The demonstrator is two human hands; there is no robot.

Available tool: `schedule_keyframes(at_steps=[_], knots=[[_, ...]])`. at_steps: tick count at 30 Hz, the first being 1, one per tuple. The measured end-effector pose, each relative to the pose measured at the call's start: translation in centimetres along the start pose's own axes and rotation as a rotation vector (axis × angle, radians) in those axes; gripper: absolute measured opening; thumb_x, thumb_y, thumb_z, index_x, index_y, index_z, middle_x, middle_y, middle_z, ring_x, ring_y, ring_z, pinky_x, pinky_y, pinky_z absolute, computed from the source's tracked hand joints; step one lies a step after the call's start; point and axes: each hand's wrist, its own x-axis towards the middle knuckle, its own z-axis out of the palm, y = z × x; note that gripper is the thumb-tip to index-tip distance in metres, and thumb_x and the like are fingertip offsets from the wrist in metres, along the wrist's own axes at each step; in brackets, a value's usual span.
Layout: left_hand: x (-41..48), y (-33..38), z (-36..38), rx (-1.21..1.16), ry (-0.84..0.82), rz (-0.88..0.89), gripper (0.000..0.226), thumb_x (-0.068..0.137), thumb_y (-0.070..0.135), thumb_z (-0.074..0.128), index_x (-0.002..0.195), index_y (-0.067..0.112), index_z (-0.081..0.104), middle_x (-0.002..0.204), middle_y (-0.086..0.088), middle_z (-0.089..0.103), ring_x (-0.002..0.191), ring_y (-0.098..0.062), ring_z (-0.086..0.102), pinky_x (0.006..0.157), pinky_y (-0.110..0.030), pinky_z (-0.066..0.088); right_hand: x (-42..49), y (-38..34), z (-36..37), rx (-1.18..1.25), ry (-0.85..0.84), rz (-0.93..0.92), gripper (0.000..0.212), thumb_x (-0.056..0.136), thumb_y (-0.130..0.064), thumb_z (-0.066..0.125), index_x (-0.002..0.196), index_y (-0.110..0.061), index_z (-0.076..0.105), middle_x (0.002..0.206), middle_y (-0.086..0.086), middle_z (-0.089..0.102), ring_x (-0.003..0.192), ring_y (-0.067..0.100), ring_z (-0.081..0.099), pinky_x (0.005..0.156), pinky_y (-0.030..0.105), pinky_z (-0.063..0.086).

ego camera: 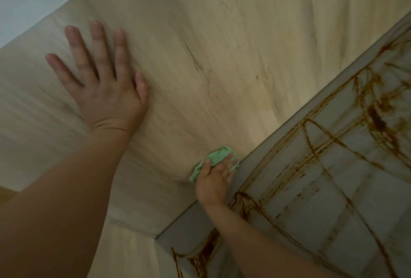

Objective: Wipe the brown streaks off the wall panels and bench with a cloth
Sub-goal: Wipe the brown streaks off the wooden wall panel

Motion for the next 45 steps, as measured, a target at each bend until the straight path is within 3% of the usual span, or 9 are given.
schedule_keyframes(at_steps=[7, 10, 14, 20, 26, 30, 35, 41, 45], knots=[[-0.1, -0.1, -0.1, -0.013, -0.003, 0.009, 0.070, 0.106, 0.047, 0.028, 0.165, 0.027, -0.003, 0.173, -0.011, -0.005, 0.155, -0.049, -0.002, 0.114, -0.080, 0.003, 3.1, 0.3, -7.1, -0.441, 0.187, 0.032, 0.068, 0.108, -0.055, 0.025, 0.166, -0.023, 0.012, 0.162, 0.014, 0.023, 0.143, 0.037, 0.025, 0.118, 0.050, 0.024], [-0.1, 0.0, -0.2, -0.014, -0.004, 0.012, 0.071, 0.105, 0.047, 0.030, 0.165, 0.026, -0.002, 0.173, -0.011, -0.005, 0.156, -0.048, -0.002, 0.115, -0.079, 0.002, 4.2, 0.6, -6.6, -0.210, 0.074, 0.043, 0.068, 0.110, -0.045, 0.026, 0.166, -0.015, 0.001, 0.163, 0.021, 0.025, 0.143, 0.039, 0.033, 0.115, 0.045, 0.035], [-0.2, -0.1, -0.2, -0.008, -0.005, 0.007, 0.073, 0.105, 0.048, 0.031, 0.165, 0.025, -0.003, 0.173, -0.011, -0.005, 0.156, -0.048, -0.002, 0.116, -0.079, 0.002, 4.9, -1.0, -7.2, 0.260, 0.227, -0.011, 0.059, 0.098, -0.034, 0.039, 0.155, -0.018, 0.035, 0.145, 0.012, 0.047, 0.127, 0.033, 0.052, 0.109, 0.048, 0.045], [-0.1, 0.1, -0.3, 0.012, 0.000, 0.014, 0.072, 0.104, 0.049, 0.026, 0.165, 0.025, -0.004, 0.173, -0.012, -0.004, 0.156, -0.049, -0.001, 0.117, -0.077, 0.002, 8.5, -3.4, -10.3, 0.283, 0.448, 0.042, 0.051, 0.101, -0.023, 0.048, 0.150, -0.011, 0.035, 0.139, 0.010, 0.041, 0.125, 0.035, 0.050, 0.106, 0.042, 0.044], [0.0, -0.1, -0.5, 0.005, 0.003, 0.009, 0.071, 0.104, 0.047, 0.028, 0.165, 0.024, 0.000, 0.173, -0.011, -0.002, 0.156, -0.048, 0.000, 0.116, -0.079, 0.006, -1.5, -1.5, 0.6, 0.200, 0.018, 0.288, 0.059, 0.103, -0.018, 0.041, 0.157, -0.004, 0.022, 0.156, 0.023, 0.033, 0.135, 0.039, 0.045, 0.108, 0.040, 0.042], [-0.1, 0.0, -0.4, 0.012, 0.006, 0.014, 0.071, 0.104, 0.047, 0.029, 0.166, 0.024, 0.002, 0.173, -0.011, -0.002, 0.156, -0.046, 0.000, 0.117, -0.077, 0.005, 1.5, -1.8, -1.7, 0.221, 0.119, 0.322, 0.053, 0.104, -0.015, 0.044, 0.154, -0.008, 0.026, 0.146, 0.017, 0.047, 0.118, 0.032, 0.055, 0.094, 0.034, 0.045], [-0.1, -0.1, -0.2, 0.001, 0.024, 0.013, 0.071, 0.104, 0.046, 0.031, 0.166, 0.024, 0.003, 0.173, -0.010, -0.002, 0.156, -0.046, 0.000, 0.117, -0.077, 0.003, 4.8, -7.4, -6.7, 0.293, 0.408, 0.159, 0.038, 0.111, -0.031, 0.035, 0.141, -0.008, 0.037, 0.139, 0.019, 0.042, 0.093, 0.030, 0.049, 0.083, 0.036, 0.044], [-0.1, -0.2, -0.3, -0.001, 0.018, 0.030, 0.070, 0.106, 0.045, 0.030, 0.166, 0.023, 0.000, 0.173, -0.010, -0.004, 0.156, -0.046, -0.001, 0.117, -0.077, 0.004, -1.6, -13.3, -1.5, -0.044, 0.319, -1.095, 0.035, 0.103, -0.025, 0.056, 0.134, -0.015, 0.046, 0.114, 0.015, 0.048, 0.087, 0.026, 0.052, 0.066, 0.032, 0.046], [-0.1, -0.4, 0.3, 0.013, 0.029, 0.024, 0.070, 0.106, 0.046, 0.028, 0.166, 0.023, 0.000, 0.173, -0.010, -0.003, 0.156, -0.046, -0.001, 0.118, -0.076, 0.001, 3.7, -8.0, -4.5, -0.194, 0.424, -0.883, 0.032, 0.106, -0.035, 0.044, 0.132, -0.018, 0.038, 0.119, 0.017, 0.049, 0.080, 0.032, 0.057, 0.058, 0.034, 0.041]])
